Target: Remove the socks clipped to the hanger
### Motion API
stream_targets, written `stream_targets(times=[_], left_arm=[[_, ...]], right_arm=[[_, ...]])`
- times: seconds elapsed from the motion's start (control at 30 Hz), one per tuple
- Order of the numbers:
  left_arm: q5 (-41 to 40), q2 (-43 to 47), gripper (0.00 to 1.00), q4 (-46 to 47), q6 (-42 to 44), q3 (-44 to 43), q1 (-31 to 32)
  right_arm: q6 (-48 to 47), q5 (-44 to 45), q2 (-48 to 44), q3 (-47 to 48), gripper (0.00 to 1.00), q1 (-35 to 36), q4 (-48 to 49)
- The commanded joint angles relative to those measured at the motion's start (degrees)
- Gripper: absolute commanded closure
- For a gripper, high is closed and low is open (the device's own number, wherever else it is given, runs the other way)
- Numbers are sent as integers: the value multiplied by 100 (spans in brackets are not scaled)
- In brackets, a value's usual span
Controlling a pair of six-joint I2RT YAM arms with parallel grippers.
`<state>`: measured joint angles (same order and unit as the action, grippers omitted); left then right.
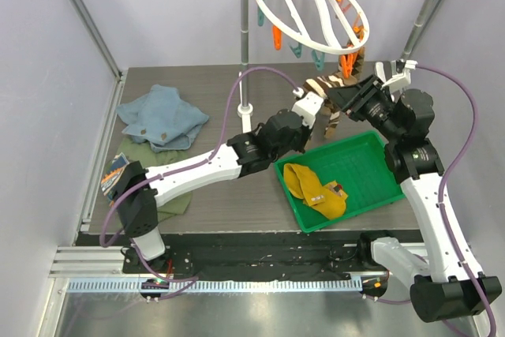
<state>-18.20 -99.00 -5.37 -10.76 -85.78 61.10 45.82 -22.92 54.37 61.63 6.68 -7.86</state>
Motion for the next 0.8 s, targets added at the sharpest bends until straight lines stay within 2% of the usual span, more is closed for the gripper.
stream_targets(times=[0.0, 0.1, 0.13, 0.23, 0.4, 0.53, 0.63, 0.77], left_arm=[[957, 934, 100, -104, -154, 543, -2], [1204, 1181, 100, -491, -137, 623, -2], [1239, 1242, 100, -579, -119, 632, -2], [1380, 1471, 100, -773, -101, 720, -2], [1714, 1717, 100, -1072, -57, 694, -2], [1723, 1884, 100, -1081, -40, 808, -2], [1793, 1963, 100, -1133, -49, 791, -2], [1793, 1999, 100, -1177, -5, 773, -2]], right_arm=[[-749, 498, -155, 745, 52, 27, -1267], [-1022, 937, -111, 1149, 44, 27, -1902], [-1084, 1025, -85, 1367, 38, 27, -2025], [-1408, 1403, 108, 1798, 31, 27, -2395], [-2015, 1685, 574, 2555, 30, 27, -2791], [-2261, 1387, 934, 2968, 30, 35, -2686], [-2341, 1001, 997, 2943, 29, 44, -2432], [-2166, 921, 988, 2759, 29, 35, -1993]])
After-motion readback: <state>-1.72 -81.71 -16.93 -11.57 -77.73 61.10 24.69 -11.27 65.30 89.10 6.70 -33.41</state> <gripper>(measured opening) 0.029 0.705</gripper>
